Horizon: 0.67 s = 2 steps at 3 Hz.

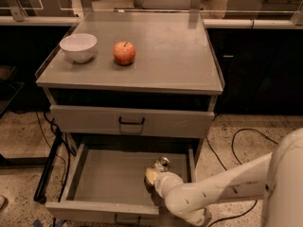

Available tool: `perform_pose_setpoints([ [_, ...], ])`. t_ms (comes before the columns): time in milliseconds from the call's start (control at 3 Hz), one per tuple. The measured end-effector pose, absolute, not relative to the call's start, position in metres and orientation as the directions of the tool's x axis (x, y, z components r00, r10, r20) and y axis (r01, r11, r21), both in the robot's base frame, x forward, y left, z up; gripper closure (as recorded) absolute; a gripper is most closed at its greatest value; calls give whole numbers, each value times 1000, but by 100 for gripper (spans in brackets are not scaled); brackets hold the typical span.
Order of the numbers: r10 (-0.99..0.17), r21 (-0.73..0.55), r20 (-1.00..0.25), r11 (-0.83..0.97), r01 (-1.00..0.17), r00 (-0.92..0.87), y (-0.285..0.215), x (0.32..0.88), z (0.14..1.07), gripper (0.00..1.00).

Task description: Place 7up can into middle drawer

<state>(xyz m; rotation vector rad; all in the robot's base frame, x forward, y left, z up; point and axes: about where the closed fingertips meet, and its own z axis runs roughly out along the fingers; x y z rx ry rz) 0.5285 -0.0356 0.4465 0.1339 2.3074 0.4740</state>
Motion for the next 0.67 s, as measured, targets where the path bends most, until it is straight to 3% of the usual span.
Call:
perform_pose_setpoints([
  [667,240,341,-690,940,-14,-683,-33,535,437,100],
])
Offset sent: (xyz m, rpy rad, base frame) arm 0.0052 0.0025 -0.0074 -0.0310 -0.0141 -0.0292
